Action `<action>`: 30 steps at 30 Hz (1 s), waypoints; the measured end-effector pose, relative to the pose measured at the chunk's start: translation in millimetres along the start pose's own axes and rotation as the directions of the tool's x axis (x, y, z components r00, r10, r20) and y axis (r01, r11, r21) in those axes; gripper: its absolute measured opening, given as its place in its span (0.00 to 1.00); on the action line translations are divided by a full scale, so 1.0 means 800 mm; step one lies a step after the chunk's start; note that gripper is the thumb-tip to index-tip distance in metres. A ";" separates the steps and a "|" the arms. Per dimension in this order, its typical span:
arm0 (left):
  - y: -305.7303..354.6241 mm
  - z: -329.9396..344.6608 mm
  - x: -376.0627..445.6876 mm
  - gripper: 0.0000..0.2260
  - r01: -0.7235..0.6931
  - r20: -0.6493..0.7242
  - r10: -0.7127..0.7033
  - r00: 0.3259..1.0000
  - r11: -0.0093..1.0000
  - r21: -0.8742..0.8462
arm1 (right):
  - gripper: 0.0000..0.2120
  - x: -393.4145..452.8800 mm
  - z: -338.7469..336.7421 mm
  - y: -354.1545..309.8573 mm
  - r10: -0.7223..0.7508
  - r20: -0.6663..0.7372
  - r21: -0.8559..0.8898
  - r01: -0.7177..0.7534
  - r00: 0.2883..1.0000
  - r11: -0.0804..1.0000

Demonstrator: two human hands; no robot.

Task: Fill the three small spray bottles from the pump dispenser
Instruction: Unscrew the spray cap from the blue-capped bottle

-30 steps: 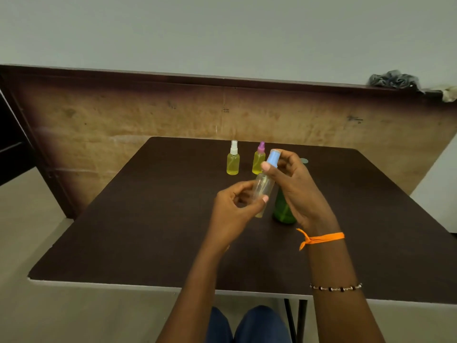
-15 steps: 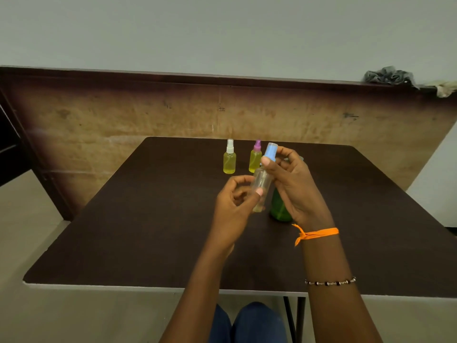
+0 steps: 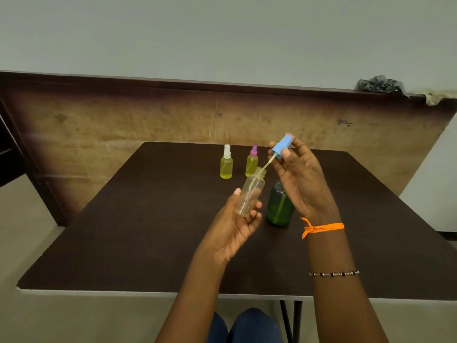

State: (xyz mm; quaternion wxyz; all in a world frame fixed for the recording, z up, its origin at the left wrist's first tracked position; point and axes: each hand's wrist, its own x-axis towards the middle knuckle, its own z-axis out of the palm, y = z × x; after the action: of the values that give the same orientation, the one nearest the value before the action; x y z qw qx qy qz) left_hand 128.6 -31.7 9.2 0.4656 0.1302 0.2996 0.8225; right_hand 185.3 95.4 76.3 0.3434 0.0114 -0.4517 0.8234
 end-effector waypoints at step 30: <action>-0.035 -0.032 0.027 0.13 0.036 -0.098 -0.022 0.995 0.989 0.147 | 0.08 0.006 -0.182 0.068 -0.083 -0.605 -0.773 -0.559 0.792 0.301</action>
State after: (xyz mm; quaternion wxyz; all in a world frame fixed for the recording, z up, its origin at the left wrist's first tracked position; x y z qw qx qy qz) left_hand 123.9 -12.2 -29.4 0.4516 0.1205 0.3837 0.7964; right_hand 192.7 187.9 -48.4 0.2638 -0.4900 -0.7156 0.4222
